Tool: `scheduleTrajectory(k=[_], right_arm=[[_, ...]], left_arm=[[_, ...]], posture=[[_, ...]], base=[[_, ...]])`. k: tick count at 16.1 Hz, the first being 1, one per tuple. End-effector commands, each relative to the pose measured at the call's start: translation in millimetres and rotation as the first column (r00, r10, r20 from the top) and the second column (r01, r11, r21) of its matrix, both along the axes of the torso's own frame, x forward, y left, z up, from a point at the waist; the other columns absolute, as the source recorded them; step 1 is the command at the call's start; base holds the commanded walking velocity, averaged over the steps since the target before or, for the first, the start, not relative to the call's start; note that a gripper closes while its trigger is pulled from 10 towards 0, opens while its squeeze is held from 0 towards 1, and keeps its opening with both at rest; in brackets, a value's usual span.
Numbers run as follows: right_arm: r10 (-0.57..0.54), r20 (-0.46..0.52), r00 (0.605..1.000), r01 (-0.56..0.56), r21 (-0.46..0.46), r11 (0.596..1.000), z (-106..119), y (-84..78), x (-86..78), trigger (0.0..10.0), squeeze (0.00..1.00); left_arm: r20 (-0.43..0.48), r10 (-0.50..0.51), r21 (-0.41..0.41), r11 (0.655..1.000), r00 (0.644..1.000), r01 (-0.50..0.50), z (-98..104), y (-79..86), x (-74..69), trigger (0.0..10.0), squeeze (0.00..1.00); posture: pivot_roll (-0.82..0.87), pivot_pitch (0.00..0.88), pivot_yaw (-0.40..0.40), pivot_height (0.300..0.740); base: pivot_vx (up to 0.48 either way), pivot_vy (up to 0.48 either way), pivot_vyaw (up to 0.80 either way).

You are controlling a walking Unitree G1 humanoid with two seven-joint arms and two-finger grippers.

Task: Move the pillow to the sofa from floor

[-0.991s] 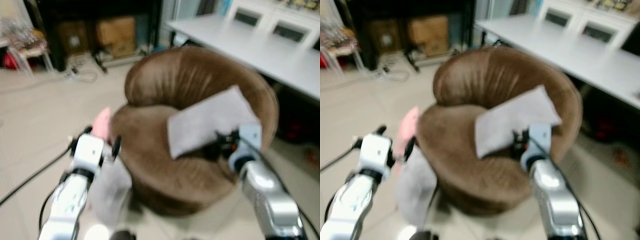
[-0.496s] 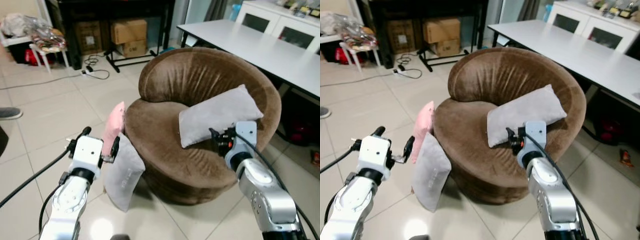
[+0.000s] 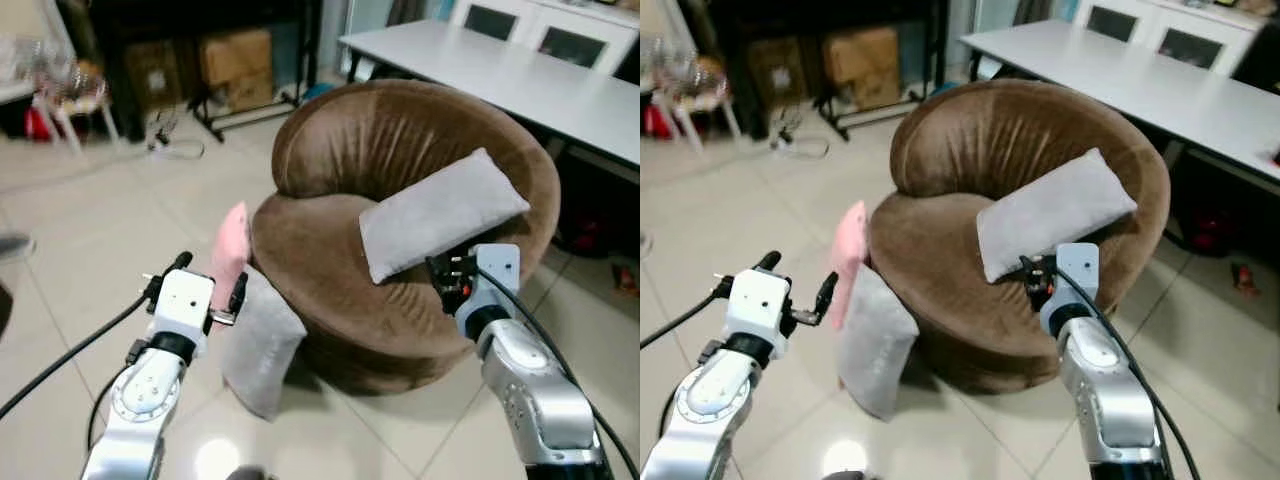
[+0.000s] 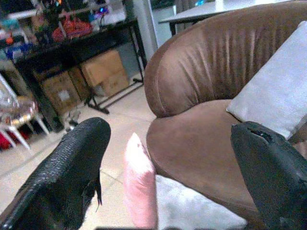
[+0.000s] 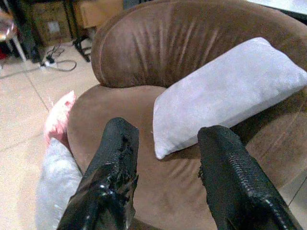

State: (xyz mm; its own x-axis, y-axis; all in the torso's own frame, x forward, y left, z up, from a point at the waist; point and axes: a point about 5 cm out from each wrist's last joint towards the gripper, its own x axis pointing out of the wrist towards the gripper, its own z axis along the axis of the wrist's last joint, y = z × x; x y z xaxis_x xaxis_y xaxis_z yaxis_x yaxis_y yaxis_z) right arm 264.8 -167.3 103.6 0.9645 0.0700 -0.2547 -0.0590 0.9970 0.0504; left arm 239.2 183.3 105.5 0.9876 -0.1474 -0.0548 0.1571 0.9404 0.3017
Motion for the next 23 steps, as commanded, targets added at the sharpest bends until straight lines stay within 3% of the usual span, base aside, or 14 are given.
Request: scheduleTrajectory(k=[1,11,16,23], right_arm=[[0.006,0.008,1.0,-0.006,0.003,1.0,3,3.3,-0.9,10.0,0.0],[0.018,0.001,1.0,-0.018,0.027,0.999,0,5.7,-5.7,10.0,0.0],[0.114,-0.006,0.993,-0.114,-0.001,0.993,0,15.8,-4.0,10.0,0.0],[0.139,-0.012,0.99,-0.139,-0.009,0.99,-3,19.9,-3.5,10.0,0.0]], left_arm=[[0.007,0.0,0.009,1.0,1.0,0.0,3,4.0,2.7,10.0,0.0],[0.009,0.011,-0.003,1.0,1.0,-0.011,4,7.4,5.9,10.0,0.0],[0.03,0.04,-0.06,0.997,0.999,-0.039,9,8.5,1.6,10.0,0.0],[0.017,0.053,-0.083,0.995,0.998,-0.051,8,13.1,0.7,10.0,0.0]], posture=[[0.07,0.0,-0.029,0.74],[0.08,0.0,-0.032,0.74],[0.09,0.0,-0.056,0.74],[0.1,0.0,-0.057,0.74]], base=[[0.0,0.356,0.0],[0.0,0.365,0.0],[0.0,0.074,0.0],[0.082,0.0,0.74]])
